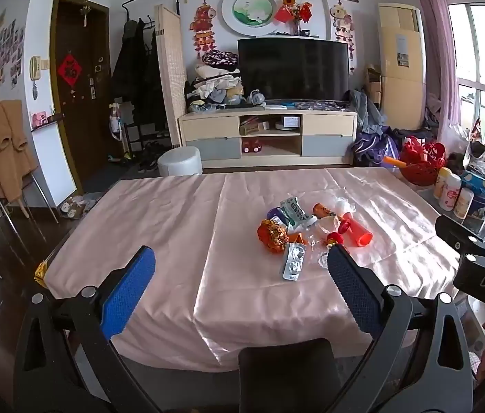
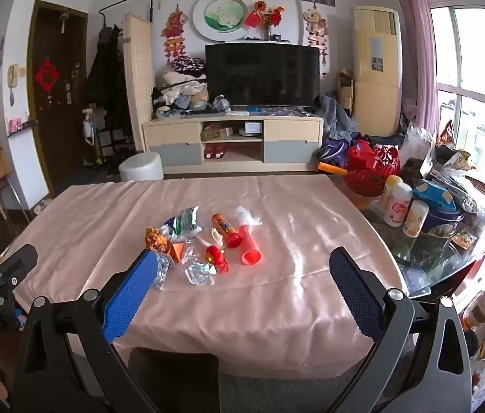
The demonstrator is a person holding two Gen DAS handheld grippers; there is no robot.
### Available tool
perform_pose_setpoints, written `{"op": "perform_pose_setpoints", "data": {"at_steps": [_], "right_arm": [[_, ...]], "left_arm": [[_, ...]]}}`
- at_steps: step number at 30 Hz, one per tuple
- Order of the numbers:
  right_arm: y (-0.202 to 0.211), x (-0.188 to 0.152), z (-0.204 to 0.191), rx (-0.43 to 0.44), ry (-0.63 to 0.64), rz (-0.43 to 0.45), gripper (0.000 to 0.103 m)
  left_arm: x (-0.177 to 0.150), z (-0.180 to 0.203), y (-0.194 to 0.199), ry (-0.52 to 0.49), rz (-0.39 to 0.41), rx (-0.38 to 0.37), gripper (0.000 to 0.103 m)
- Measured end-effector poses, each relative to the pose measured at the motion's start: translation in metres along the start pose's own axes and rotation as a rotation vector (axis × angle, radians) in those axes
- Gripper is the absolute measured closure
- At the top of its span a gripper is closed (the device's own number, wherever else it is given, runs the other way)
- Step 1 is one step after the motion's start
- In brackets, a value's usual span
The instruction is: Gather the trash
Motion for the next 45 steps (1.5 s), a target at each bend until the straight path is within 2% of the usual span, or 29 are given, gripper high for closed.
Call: {"op": "perform_pose_setpoints", "data": {"at_steps": [45], "right_arm": [[0.0, -0.004, -0.003, 0.002, 0.011, -0.012, 0.003]], "left_arm": [[0.007, 0.0, 0.02, 0.011, 0.022, -0.006, 0.008]]}}
Point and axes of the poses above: each gripper's, at about its wrist camera, not at the fingertips, and y roughly against the way its jaws point, z to its right, x to its top, the point moved 6 cm from there along -y, roughly the way its jaws point, and after that the axes turned 10 degrees about -z, right-handed, at the moved point
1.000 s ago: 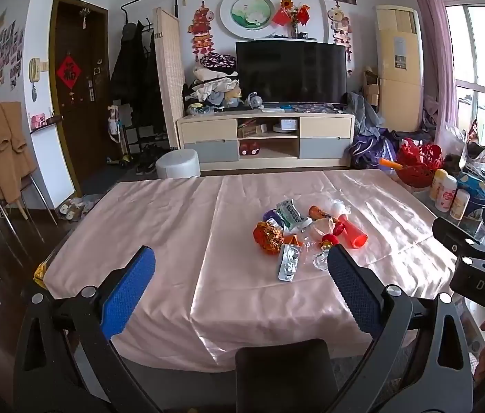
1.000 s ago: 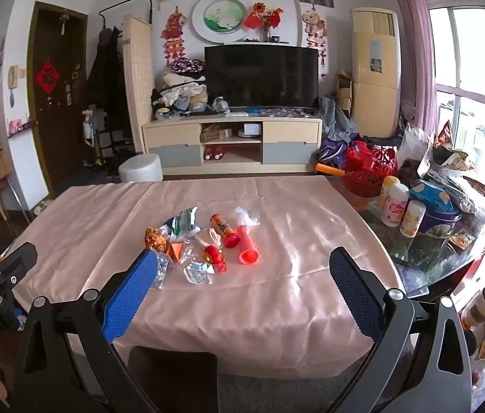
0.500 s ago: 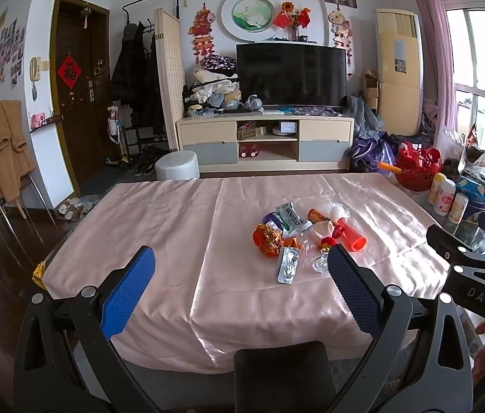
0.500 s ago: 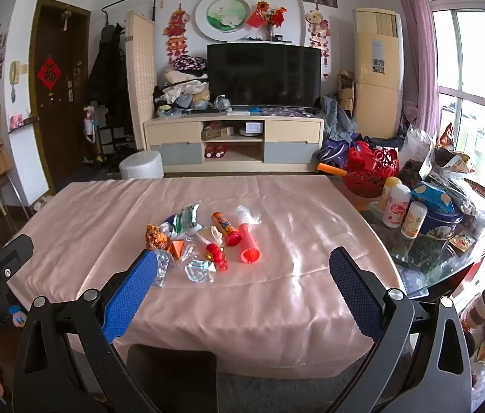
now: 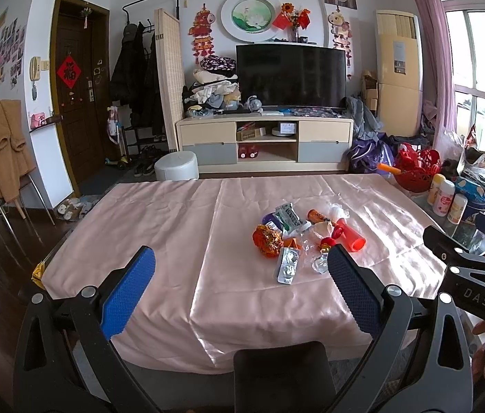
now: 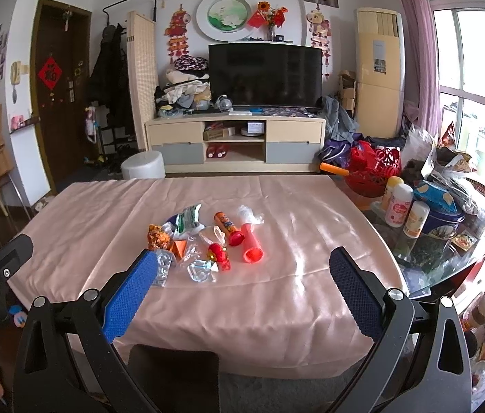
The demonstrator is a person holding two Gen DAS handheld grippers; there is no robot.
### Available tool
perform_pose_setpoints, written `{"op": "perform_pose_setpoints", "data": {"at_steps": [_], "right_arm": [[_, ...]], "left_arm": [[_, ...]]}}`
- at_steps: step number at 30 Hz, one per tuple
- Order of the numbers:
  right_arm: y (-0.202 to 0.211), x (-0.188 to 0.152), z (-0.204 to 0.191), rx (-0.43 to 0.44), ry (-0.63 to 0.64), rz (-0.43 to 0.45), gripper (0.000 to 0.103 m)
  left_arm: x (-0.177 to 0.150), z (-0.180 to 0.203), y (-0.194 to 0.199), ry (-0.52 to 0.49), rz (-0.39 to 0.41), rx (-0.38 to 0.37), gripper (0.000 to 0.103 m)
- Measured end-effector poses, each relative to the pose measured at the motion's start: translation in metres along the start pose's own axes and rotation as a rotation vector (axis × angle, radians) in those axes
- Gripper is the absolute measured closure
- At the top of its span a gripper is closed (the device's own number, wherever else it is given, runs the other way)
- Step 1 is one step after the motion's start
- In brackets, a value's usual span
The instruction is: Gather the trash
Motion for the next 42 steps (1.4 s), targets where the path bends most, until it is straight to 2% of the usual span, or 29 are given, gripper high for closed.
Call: {"op": "perform_pose_setpoints", "data": {"at_steps": [30, 42], "right_arm": [[0.001, -0.001, -0.008, 0.002, 0.004, 0.002, 0.003], [0.0, 0.004, -0.011, -0.005, 0.019, 0.066, 0.003]], "left_arm": [[-0.001, -0.007, -0.004, 0.016, 0.006, 0.003, 0.008], [-0.004, -0.014, -0.019, 0.023, -0.015, -0.002, 0.008]]}}
Point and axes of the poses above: each gripper's, at about its wrist camera, not at the fingertips, and y roughly against the way its jaws point, z to its right, x to its top, the point moved 6 cm from there along -y, roughly the way its jaws point, and after that the axes turned 10 degrees about -z, right-handed, at the moved point
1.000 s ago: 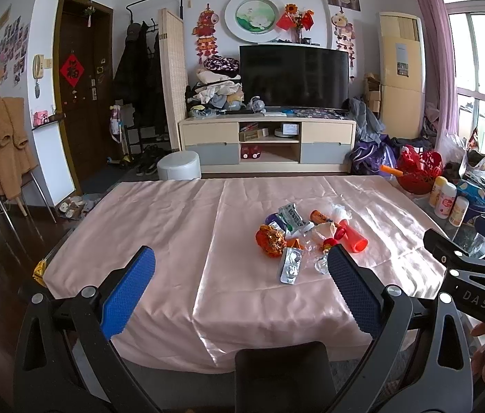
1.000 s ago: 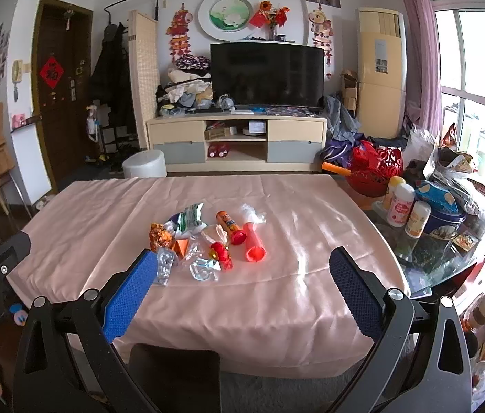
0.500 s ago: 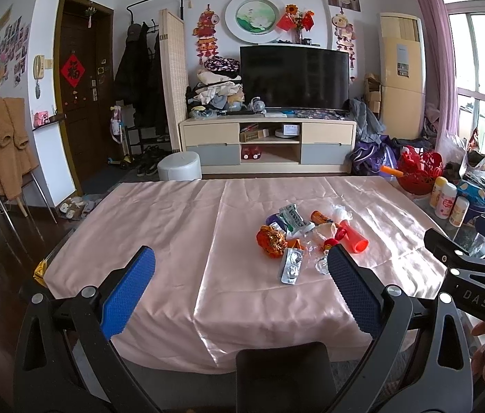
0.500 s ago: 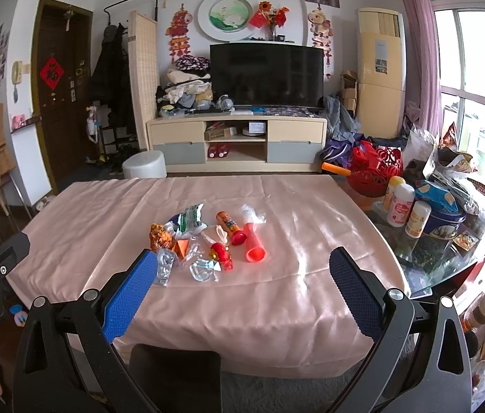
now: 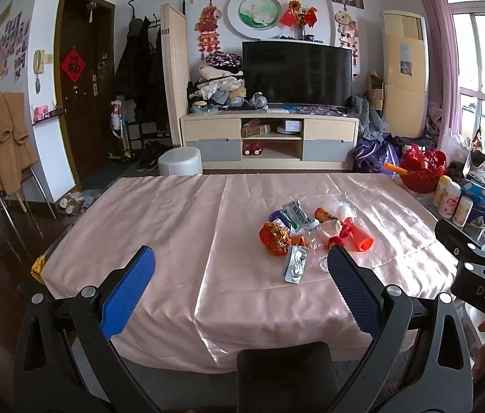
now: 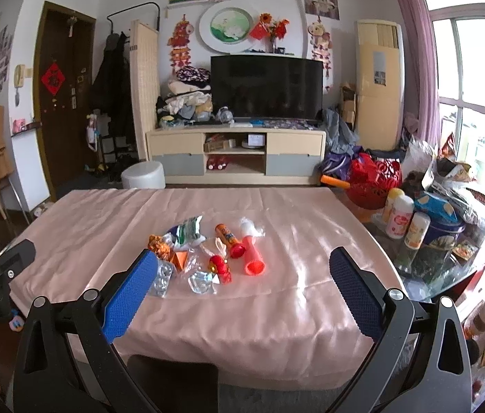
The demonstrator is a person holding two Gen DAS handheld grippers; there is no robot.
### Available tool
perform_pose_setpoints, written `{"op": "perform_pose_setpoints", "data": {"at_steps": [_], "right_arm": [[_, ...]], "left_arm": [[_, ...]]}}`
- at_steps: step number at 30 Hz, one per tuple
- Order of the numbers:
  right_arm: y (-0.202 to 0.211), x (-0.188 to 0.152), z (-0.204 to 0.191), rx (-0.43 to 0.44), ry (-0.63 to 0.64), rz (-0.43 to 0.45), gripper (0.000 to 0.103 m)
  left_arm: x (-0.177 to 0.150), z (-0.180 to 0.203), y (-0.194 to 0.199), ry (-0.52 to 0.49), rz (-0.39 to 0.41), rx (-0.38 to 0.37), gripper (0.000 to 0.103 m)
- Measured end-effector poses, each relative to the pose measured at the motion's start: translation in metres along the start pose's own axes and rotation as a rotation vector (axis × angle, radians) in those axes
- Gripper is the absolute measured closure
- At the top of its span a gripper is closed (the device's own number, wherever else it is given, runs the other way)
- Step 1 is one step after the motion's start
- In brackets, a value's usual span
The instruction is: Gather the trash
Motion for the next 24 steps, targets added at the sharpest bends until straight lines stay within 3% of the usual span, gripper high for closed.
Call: {"op": "perform_pose_setpoints", "data": {"at_steps": [12, 20, 24], "right_arm": [[-0.054, -0.012, 0.002, 0.044, -0.011, -0.088, 0.003], [-0.106, -0.034, -0.012, 0.039, 0.063, -0.214, 0.003], [-0.134, -0.045, -0.008, 0.054, 0.007, -0.274, 0.003]], "left_arm": [[-0.014, -0.006, -0.062, -0.016, -0.086, 0.004, 0.008], [-0.03, 0.011, -0.109, -0.061, -0.169, -0.091, 0.008], [-0.04, 0.013, -0.138, -0.084, -0.224, -0.091, 0.008]]}}
Point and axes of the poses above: each gripper's, at about its wrist camera, not at the fingertips, and y roughly against the way its jaws point, z to its right, x to its top, the point moved 6 cm from there along -y, roughly the way its jaws point, and after that the axes turned 10 degrees about -z, right-handed, at the moved point
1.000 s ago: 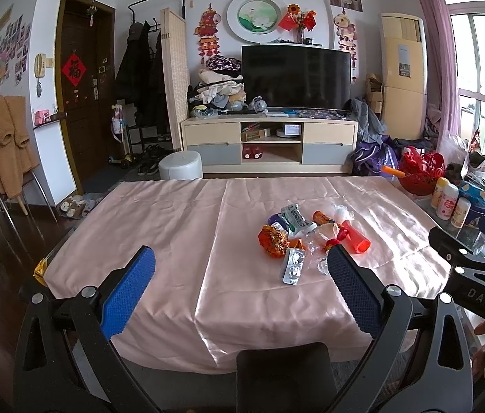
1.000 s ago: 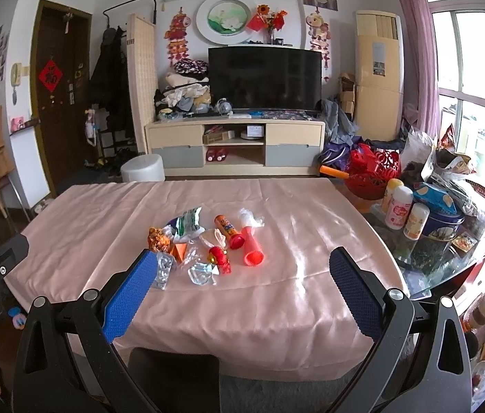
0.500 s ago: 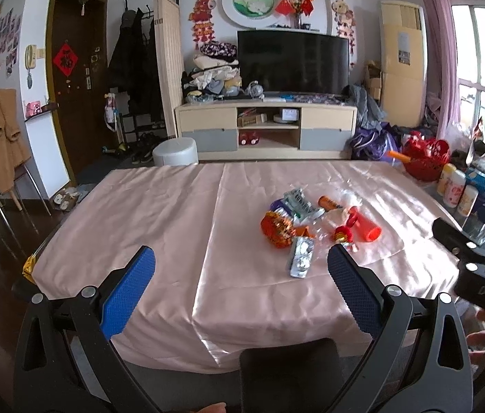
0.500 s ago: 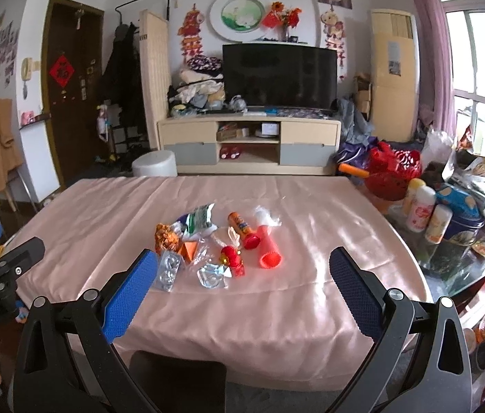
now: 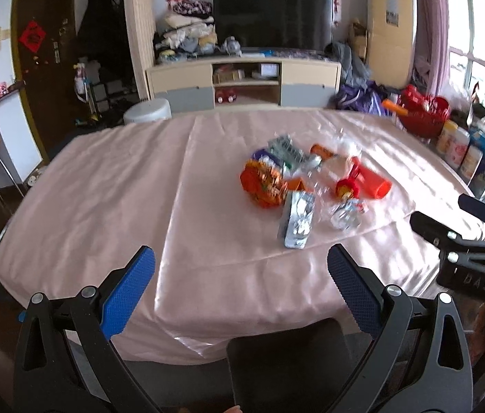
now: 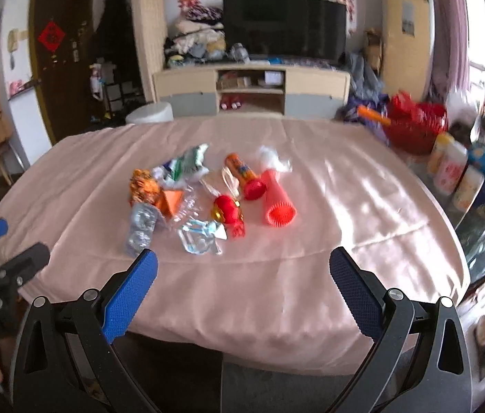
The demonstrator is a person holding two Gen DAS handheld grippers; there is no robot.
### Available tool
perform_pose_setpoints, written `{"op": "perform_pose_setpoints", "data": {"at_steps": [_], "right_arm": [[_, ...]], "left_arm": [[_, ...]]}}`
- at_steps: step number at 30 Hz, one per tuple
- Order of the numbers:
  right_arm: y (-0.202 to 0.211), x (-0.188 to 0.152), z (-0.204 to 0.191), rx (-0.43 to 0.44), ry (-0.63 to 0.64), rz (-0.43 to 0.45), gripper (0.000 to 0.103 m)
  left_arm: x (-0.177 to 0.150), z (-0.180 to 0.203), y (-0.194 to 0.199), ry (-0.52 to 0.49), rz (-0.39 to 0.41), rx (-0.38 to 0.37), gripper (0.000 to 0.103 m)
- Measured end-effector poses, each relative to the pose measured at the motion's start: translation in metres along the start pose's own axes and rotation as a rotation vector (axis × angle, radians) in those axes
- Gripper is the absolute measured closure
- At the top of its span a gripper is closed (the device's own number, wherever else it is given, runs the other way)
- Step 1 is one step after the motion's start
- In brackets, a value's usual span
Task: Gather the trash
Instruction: 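Grasp the silver blister pack with left tool while right tool grasps the clear wrapper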
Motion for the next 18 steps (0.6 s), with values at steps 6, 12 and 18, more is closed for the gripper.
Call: {"op": "perform_pose_setpoints", "data": {"at_steps": [6, 12, 18], "right_arm": [[-0.037, 0.008, 0.004, 0.021, -0.048, -0.041, 0.003], [-0.074, 0.013, -0.01, 0.142, -0.05, -0.116, 0.03], [-0.1, 0.008, -0.017, 0.167, -0.055, -0.164, 0.052]], "left_arm": [[-0.002, -0.004, -0.036, -0.004, -0.078, -0.007, 0.015], [-0.002, 0.006, -0.065, -0.031, -0.149, -0.06, 0.038], [0.011, 0.029, -0.08, -0.068, -0.151, -0.133, 0.038]]}}
Point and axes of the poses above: each gripper's, at about its wrist camera, not at the fingertips, and y roughly against the way its jaws point, z to its right, x to its top, the point moved 6 cm from there along -y, roughly the way its jaws point, and after that the axes turned 10 degrees about -z, right-handed, at the moved point
